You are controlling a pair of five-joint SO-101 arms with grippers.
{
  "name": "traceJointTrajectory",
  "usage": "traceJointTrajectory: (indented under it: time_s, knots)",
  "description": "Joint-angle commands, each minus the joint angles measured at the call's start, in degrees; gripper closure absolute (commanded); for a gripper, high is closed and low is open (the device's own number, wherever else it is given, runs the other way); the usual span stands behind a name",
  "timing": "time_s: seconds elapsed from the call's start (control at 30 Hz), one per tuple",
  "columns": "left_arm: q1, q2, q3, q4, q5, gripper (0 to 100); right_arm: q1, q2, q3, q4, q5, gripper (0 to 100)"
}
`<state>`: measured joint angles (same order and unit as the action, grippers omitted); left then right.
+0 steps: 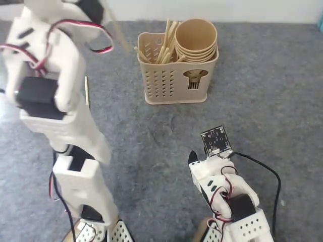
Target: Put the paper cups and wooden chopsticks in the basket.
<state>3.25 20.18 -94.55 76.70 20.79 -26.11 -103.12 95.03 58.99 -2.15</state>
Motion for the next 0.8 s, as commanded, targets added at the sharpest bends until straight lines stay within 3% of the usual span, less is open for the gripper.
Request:
traceJointTrajectory:
  time_s: [0.0,0.2,0.47,0.77]
  knots:
    - [3.43,1.58,-1.27,-6.33,-0.70,99,0.75,-0.84,-2.73,-1.19,-0.70,85.8]
    - [3.96,9.85,-1.27,-14.15,-0.88,99,0.84,-0.84,-2.81,-1.19,-0.70,85.8]
    - [4.04,21.19,-1.36,-18.90,-6.07,99,0.84,-0.84,-2.99,-1.19,-0.70,85.8]
    - [3.87,26.11,-1.36,-14.95,-6.07,97,2.59,-0.92,-3.16,-1.63,1.14,85.8]
